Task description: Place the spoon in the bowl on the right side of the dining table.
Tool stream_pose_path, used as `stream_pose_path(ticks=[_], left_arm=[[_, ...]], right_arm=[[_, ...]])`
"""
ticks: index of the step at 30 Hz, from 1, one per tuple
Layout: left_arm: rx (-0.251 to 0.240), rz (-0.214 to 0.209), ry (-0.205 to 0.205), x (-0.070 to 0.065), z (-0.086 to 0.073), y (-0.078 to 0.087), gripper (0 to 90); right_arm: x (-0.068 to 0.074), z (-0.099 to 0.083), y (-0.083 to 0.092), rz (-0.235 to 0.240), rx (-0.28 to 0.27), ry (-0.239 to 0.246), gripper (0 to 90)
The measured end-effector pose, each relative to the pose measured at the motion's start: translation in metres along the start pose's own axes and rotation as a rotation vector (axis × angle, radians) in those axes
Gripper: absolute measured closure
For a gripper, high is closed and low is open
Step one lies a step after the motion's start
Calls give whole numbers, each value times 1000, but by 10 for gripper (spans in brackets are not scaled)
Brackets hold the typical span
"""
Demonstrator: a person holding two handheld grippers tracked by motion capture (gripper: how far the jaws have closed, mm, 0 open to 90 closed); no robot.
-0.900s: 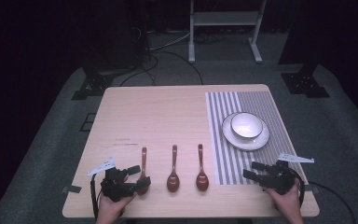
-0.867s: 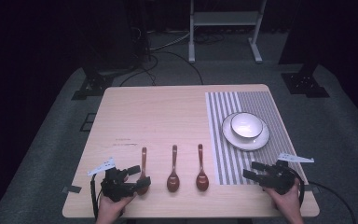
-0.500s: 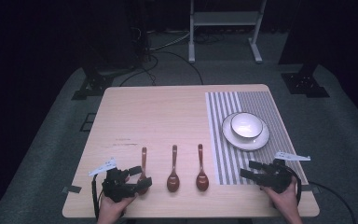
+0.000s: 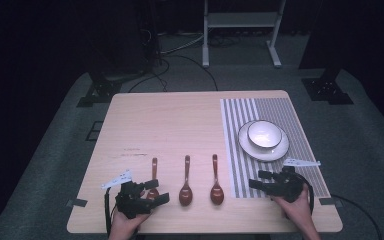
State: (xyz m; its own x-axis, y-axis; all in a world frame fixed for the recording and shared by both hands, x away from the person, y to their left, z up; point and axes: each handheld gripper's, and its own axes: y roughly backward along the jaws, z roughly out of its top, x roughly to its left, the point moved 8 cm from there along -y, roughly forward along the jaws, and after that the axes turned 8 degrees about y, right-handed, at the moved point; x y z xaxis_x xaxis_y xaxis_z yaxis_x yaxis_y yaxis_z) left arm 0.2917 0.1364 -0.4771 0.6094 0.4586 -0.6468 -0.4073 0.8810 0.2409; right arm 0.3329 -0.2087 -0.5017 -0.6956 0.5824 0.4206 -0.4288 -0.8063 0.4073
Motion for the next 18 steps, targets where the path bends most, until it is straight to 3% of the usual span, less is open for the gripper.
stream_pose_path(ticks=[10, 18], left_arm=[[27, -12, 15, -5, -2, -12, 21], [78, -50, 25, -15, -8, -27, 21]], right_arm=[[7, 9, -14, 31, 17, 11, 174], [12, 16, -23, 49, 24, 23, 175]])
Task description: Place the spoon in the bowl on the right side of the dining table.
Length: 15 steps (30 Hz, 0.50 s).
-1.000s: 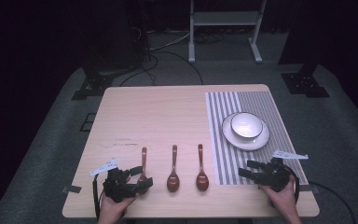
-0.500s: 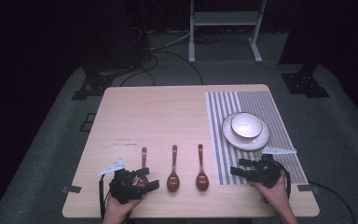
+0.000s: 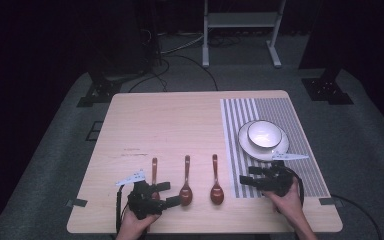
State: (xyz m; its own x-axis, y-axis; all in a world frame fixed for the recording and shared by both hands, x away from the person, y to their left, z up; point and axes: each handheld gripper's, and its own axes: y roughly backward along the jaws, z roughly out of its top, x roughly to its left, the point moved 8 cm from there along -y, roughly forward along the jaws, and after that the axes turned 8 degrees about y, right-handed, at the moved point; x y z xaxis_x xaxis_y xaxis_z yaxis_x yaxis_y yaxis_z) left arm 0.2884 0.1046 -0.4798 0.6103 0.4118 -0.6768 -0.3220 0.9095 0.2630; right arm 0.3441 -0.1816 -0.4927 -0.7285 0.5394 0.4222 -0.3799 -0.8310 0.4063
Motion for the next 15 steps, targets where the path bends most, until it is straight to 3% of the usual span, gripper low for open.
stream_pose_path(ticks=[9, 15], left_arm=[[25, -26, 9, -6, -2, -10, 31], [78, -37, 9, -10, -9, -22, 35]], right_arm=[[4, 8, -5, 13, 0, 10, 177], [7, 15, -10, 25, -2, 21, 177]])
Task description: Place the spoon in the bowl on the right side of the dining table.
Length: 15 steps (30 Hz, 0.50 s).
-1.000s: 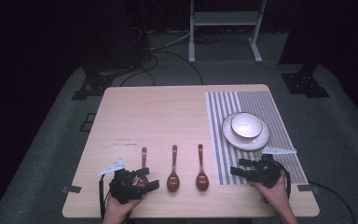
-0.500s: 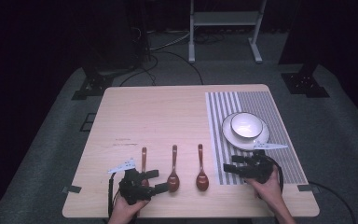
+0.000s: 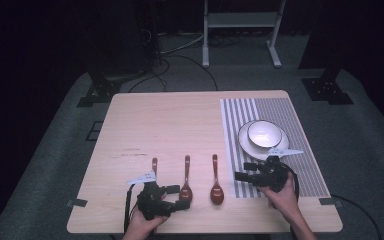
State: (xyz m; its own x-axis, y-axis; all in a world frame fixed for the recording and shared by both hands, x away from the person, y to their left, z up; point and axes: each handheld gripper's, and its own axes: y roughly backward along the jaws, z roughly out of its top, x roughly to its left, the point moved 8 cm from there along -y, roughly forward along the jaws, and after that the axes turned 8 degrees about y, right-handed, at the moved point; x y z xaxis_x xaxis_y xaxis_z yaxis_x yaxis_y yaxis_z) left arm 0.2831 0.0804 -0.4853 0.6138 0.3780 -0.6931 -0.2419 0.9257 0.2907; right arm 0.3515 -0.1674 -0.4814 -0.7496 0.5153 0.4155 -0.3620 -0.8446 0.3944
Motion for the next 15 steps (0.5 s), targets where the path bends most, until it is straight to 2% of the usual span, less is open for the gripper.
stream_pose_path(ticks=[8, 15], left_arm=[[34, -3, 20, 0, -5, -7, 40], [85, -14, 40, 0, -12, -14, 45]], right_arm=[[3, 4, -6, 8, 7, 7, 177], [6, 10, -8, 8, 20, 23, 177]])
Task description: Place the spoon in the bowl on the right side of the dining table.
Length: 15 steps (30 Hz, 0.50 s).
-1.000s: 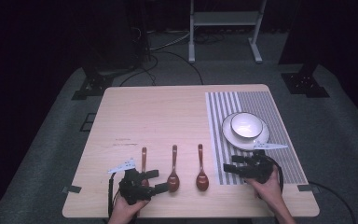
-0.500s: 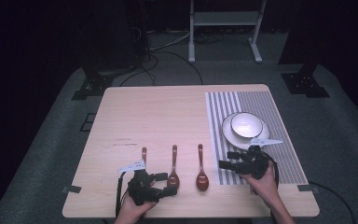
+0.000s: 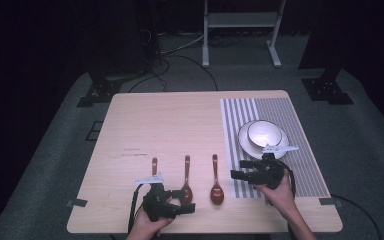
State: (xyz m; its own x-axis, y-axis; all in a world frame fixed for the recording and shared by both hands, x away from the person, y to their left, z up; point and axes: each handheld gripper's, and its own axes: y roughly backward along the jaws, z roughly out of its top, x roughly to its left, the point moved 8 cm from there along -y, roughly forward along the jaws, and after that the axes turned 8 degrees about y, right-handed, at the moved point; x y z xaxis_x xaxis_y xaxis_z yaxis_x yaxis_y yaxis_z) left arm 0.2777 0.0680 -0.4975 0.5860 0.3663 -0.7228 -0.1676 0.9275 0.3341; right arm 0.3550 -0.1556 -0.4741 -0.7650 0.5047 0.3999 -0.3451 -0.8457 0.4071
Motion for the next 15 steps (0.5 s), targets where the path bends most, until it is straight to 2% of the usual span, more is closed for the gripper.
stream_pose_path(ticks=[8, 15], left_arm=[[39, 3, 9, 0, -6, -5, 47], [68, 26, 20, 5, -11, -10, 47]], right_arm=[[5, 3, -5, 9, 18, 12, 177], [6, 4, -8, 10, 28, 15, 176]])
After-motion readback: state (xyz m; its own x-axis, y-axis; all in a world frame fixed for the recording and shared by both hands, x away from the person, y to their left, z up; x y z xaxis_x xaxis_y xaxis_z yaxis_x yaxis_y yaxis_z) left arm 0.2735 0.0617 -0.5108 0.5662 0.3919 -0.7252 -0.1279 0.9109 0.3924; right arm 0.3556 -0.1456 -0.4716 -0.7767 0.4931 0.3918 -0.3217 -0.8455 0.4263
